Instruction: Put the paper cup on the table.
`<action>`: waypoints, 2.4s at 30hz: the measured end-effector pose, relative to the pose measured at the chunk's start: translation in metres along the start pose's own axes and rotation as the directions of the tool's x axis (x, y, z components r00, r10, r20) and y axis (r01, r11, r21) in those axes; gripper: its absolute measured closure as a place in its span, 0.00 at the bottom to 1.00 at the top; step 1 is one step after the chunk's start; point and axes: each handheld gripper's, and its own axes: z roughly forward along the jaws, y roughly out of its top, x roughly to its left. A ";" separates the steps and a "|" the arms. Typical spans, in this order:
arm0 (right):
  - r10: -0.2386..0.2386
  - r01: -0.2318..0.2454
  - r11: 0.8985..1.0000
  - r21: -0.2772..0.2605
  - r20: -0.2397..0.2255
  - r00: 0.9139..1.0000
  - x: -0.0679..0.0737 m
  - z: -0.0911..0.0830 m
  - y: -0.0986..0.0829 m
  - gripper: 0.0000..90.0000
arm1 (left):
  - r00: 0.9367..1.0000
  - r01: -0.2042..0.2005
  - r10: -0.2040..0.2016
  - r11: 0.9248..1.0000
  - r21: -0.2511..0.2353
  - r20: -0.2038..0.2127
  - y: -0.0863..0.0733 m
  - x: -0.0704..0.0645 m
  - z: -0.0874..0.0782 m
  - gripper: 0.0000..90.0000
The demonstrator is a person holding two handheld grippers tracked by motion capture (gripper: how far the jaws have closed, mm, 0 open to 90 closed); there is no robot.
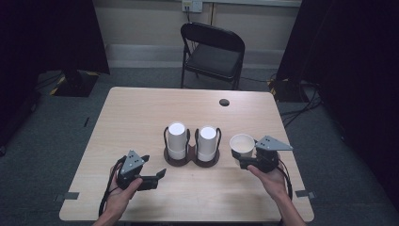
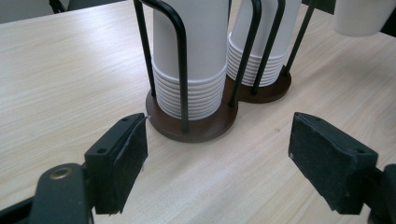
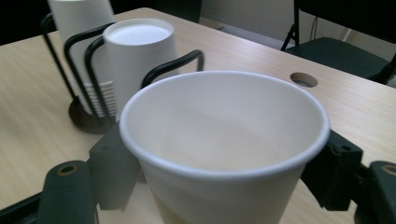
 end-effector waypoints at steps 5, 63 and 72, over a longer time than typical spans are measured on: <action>0.024 -0.024 1.000 -0.001 0.031 0.999 -0.011 0.009 0.007 0.25 | 1.000 -0.004 0.004 1.000 -0.003 0.005 0.000 0.001 -0.002 0.22; 0.192 -0.197 0.980 0.011 0.182 0.964 -0.070 0.095 -0.024 0.24 | 1.000 0.007 -0.007 1.000 -0.007 0.017 -0.001 0.005 -0.001 0.22; 0.186 -0.194 0.981 0.022 0.197 0.963 -0.066 0.087 -0.033 0.24 | 1.000 0.009 -0.009 1.000 -0.013 0.004 -0.002 0.005 -0.004 0.22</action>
